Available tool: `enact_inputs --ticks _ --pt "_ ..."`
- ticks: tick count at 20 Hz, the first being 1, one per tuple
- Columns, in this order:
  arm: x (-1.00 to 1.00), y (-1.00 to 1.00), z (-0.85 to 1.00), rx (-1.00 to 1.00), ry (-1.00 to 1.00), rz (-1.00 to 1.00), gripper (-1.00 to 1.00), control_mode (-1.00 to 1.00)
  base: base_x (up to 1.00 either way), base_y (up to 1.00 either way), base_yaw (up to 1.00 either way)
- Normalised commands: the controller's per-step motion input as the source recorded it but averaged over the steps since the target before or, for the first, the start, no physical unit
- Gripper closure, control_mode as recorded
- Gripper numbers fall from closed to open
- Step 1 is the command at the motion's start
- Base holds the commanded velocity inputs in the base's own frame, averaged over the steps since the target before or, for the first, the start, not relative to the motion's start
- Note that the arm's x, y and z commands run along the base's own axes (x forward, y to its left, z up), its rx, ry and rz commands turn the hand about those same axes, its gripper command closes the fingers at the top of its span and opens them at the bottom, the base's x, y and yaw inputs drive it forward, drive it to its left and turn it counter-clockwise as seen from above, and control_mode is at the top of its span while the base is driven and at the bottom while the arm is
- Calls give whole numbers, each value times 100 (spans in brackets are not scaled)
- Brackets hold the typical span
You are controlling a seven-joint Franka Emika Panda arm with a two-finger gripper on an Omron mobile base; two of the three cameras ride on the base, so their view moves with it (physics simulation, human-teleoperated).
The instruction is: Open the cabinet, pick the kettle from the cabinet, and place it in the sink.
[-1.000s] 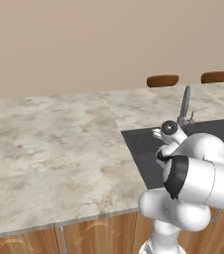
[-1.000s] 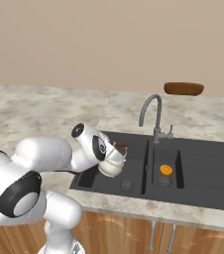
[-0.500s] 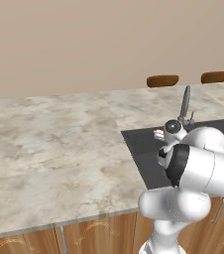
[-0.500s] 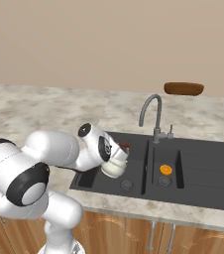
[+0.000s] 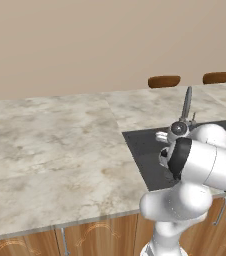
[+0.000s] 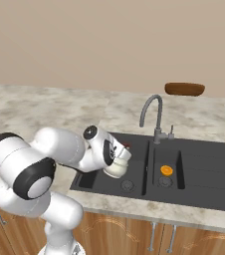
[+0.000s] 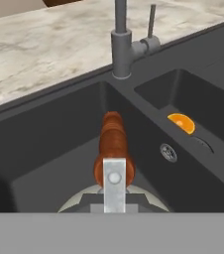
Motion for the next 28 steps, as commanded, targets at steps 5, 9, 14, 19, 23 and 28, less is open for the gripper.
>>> enact_inputs --ticks 5,9,14,19,23,28 --pt "18 -5 0 0 4 11 100 -100 0 0 0" --pt "13 -1 -2 0 9 10 100 -100 0 0 0" --pt "16 -1 -2 0 8 9 100 -100 0 0 0" --pt "14 0 -2 0 4 9 100 -100 0 0 0" --pt "11 -1 -5 0 0 11 100 -100 0 0 0" --pt "8 0 -10 0 0 9 100 -100 0 0 0"
